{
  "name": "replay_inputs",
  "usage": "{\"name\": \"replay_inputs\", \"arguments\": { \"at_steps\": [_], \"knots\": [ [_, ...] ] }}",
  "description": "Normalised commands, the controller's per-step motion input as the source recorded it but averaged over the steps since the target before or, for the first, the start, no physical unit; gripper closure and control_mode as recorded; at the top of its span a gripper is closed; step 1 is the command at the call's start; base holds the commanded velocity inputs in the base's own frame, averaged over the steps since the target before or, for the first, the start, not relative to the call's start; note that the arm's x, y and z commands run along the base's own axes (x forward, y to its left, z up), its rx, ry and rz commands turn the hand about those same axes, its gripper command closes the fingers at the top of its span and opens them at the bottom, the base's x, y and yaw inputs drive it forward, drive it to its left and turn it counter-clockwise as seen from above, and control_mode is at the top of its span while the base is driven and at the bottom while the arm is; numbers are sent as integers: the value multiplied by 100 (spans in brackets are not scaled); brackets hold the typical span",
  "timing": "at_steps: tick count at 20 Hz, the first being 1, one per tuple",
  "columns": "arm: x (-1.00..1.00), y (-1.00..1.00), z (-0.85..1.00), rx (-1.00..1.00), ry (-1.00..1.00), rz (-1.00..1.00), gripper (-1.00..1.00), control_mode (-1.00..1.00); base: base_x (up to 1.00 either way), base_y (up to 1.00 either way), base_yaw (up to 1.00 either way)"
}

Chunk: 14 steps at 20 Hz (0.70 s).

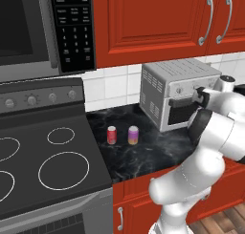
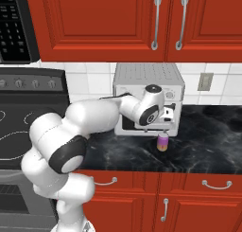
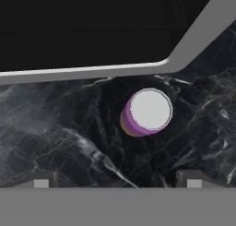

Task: Four empty soda cans are scattered around the kitchen. Gather all the cans and cluster them next to the stove for recycling.

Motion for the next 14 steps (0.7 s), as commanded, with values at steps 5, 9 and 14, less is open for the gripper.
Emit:
{"name": "replay_inputs", "arguments": {
  "at_steps": [5,9,14],
  "knots": [
    [14,-20,-15,0,0,0,-100,-100,0,0,0],
    [15,-17,-16,0,0,0,-100,-100,0,0,0],
    [12,-12,-13,0,-2,1,-100,-100,0,0,0]
  ]
}}
